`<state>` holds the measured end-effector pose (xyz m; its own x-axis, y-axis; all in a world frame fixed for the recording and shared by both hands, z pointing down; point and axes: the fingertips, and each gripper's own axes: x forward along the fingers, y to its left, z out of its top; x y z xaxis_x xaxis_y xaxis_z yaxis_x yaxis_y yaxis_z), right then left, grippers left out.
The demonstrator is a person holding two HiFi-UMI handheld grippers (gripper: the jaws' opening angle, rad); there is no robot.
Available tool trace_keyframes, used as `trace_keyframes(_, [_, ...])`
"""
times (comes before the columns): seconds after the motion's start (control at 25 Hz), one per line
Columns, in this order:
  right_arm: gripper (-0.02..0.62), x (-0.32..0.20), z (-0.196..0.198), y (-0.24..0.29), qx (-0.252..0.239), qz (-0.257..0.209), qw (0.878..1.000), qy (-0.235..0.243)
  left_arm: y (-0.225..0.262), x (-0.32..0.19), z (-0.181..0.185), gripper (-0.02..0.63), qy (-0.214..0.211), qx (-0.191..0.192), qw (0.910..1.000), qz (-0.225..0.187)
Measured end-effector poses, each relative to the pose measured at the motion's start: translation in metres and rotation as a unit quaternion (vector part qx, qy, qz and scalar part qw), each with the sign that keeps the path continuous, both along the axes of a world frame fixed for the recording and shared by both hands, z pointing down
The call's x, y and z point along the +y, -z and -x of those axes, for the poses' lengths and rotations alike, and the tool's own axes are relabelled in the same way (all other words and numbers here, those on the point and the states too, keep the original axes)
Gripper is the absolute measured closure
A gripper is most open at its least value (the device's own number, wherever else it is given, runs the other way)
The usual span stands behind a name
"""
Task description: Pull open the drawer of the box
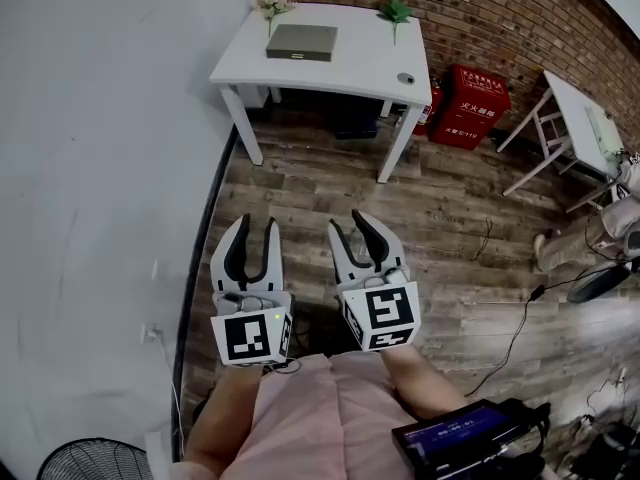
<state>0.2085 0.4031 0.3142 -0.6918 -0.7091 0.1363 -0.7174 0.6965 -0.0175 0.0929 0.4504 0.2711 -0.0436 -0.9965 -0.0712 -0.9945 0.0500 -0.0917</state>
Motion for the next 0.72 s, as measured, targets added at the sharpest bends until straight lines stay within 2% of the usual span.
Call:
trace_keyframes(0.36, [0.456,-0.055,0.016,-0.020,0.016,0.014,1.000,0.006,-0.017,-0.054,0.016,0.472,0.009,-0.011,0.9996,0.024])
trace_keyframes(0.72, [0.471,-0.156,0.051,-0.024,0.016,0.023,0.999,0.024,-0.024,-0.152,0.044,0.472,0.020,-0.015,0.9987,0.044])
